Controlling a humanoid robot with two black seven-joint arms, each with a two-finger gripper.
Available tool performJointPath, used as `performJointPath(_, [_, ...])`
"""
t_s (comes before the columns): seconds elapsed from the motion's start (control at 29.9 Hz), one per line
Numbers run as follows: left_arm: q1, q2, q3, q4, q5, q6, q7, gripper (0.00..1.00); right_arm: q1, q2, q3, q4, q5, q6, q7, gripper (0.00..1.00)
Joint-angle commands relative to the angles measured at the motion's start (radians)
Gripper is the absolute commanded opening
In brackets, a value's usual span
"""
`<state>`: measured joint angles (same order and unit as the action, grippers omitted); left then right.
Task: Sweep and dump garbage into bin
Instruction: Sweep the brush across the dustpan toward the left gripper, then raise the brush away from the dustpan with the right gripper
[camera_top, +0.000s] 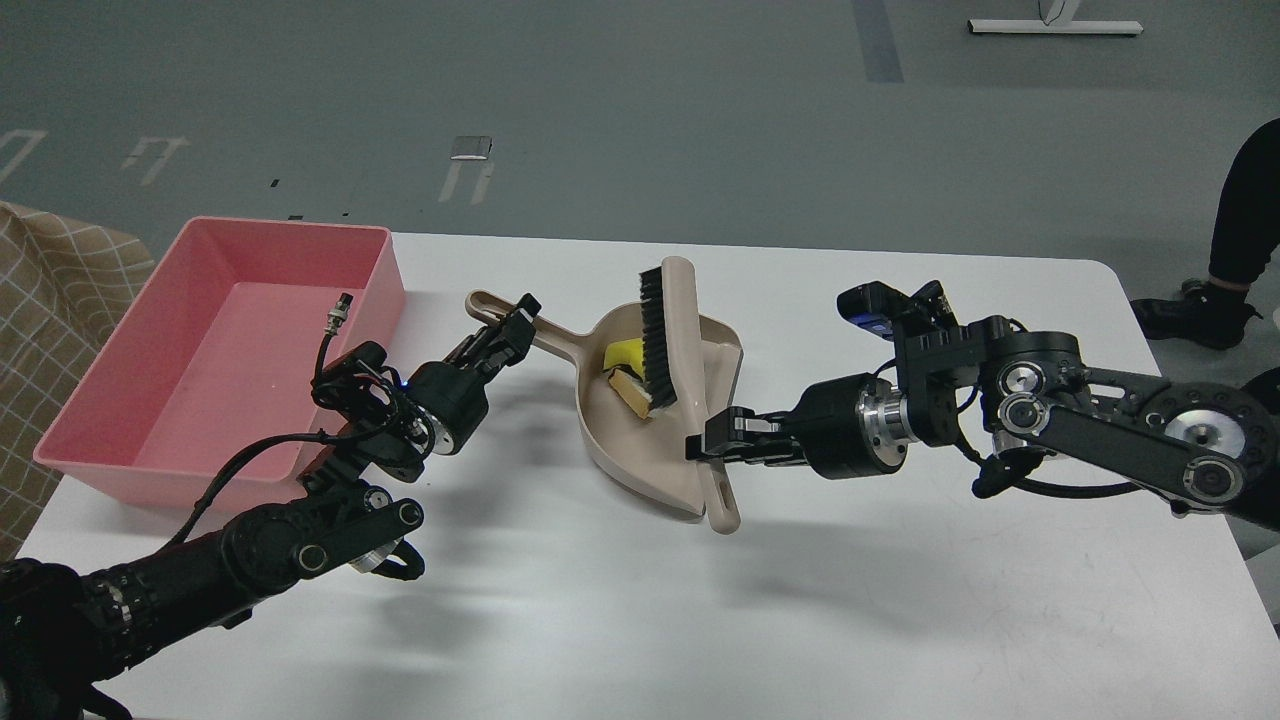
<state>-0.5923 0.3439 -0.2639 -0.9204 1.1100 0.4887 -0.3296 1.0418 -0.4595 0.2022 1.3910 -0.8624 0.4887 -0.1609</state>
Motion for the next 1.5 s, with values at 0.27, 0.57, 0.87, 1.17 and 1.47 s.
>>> performJointPath(0.27, [-0.003, 0.001, -0.003, -0.005, -0.007, 0.0, 0.003, 0.0, 0.003, -0.013, 0.115, 0.0, 0.023, 0.0, 0.0, 0.0])
performJointPath(0.57, [-0.004, 0.003, -0.005, -0.006, -0.01, 0.0, 0.001, 0.0, 0.017, -0.071, 0.197, -0.027, 0.075, 0.0, 0.0, 0.0])
performJointPath(0.87, [-0.011, 0.009, -0.005, -0.008, -0.009, 0.0, -0.002, 0.0, 0.023, -0.162, 0.217, -0.061, 0.075, 0.0, 0.004, 0.0])
performJointPath(1.17, [-0.015, 0.029, -0.009, -0.031, -0.039, 0.0, 0.003, 0.0, 0.02, -0.251, 0.23, -0.07, 0.077, 0.0, 0.011, 0.0])
performJointPath(1.47, [-0.034, 0.066, -0.011, -0.106, -0.169, 0.0, 0.003, 0.0, 0.007, -0.289, 0.23, -0.07, 0.079, 0.0, 0.012, 0.0])
